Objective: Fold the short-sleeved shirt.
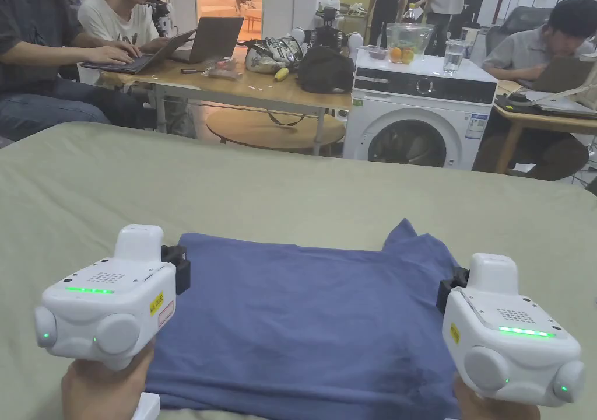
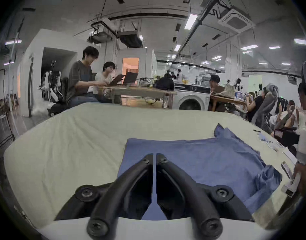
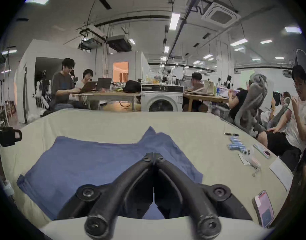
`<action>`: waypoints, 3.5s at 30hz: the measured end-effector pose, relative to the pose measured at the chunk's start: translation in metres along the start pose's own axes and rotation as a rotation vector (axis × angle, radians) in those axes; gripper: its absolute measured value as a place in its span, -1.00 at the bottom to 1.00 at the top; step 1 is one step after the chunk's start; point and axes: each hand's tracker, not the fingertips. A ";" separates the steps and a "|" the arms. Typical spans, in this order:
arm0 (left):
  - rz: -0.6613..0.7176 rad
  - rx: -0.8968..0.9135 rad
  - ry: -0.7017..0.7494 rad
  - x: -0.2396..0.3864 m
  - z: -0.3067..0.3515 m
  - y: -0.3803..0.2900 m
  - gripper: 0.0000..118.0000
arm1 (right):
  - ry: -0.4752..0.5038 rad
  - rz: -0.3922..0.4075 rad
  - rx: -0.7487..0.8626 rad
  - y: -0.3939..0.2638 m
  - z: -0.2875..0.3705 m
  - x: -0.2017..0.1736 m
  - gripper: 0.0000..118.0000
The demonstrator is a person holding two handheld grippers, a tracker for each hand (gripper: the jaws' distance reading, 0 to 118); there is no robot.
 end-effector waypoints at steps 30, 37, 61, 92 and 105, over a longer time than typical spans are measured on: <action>0.100 -0.822 0.094 -0.096 -0.316 0.043 0.01 | 0.038 0.015 -0.257 -0.003 -0.149 -0.008 -1.00; -0.097 -0.713 0.125 -0.069 -0.310 0.037 -0.29 | 0.012 -0.004 -0.291 -0.005 -0.158 0.011 -1.00; 0.017 -0.565 0.052 -0.073 -0.269 0.058 -1.00 | 0.031 0.020 -0.754 0.010 -0.344 0.081 -0.67; 0.044 -0.182 0.000 -0.051 -0.156 0.276 -1.00 | -0.020 -0.052 -0.102 0.256 -0.170 0.102 -1.00; 0.068 0.005 0.030 -0.047 -0.179 0.418 -1.00 | -0.065 0.008 0.084 0.385 -0.180 0.082 -1.00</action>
